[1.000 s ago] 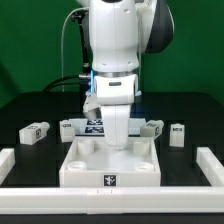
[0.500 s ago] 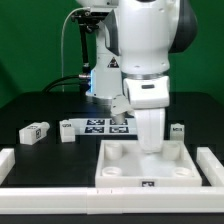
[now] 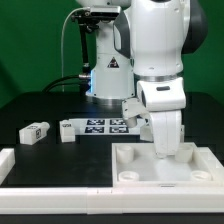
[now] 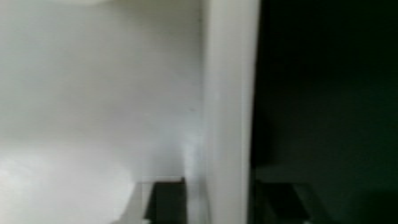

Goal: Assemble one leg

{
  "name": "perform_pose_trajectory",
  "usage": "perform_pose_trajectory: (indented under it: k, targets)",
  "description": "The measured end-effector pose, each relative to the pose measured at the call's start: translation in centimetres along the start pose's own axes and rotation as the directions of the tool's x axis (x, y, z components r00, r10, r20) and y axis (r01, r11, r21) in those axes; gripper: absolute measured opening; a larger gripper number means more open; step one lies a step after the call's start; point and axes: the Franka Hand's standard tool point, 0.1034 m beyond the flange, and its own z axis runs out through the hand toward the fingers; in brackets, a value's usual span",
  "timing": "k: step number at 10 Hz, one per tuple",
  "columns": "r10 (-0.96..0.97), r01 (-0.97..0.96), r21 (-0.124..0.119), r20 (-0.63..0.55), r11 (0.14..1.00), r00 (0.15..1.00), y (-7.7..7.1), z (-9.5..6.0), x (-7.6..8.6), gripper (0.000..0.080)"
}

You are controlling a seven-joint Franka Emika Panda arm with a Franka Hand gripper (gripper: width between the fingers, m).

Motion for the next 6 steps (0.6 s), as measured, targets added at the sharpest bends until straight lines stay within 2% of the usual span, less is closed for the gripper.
perform_pose_trajectory:
  k: [1,2,3,4,6]
  targets:
    - [0.000,0.000,0.000,0.000,1.000,1.000,0.00,0.01,-0.02,0.0286]
    - [0.001,-0.001,0.000,0.000,1.000,1.000,-0.01,0.02,-0.04,0.0473]
    - [0.001,-0.001,0.001,0.000,1.000,1.000,-0.01,0.03,-0.05,0.0473]
    - [0.001,-0.001,0.000,0.000,1.000,1.000,0.00,0.02,-0.06,0.0608]
    - [0.001,-0.001,0.000,0.000,1.000,1.000,0.01,0.01,-0.07,0.0637]
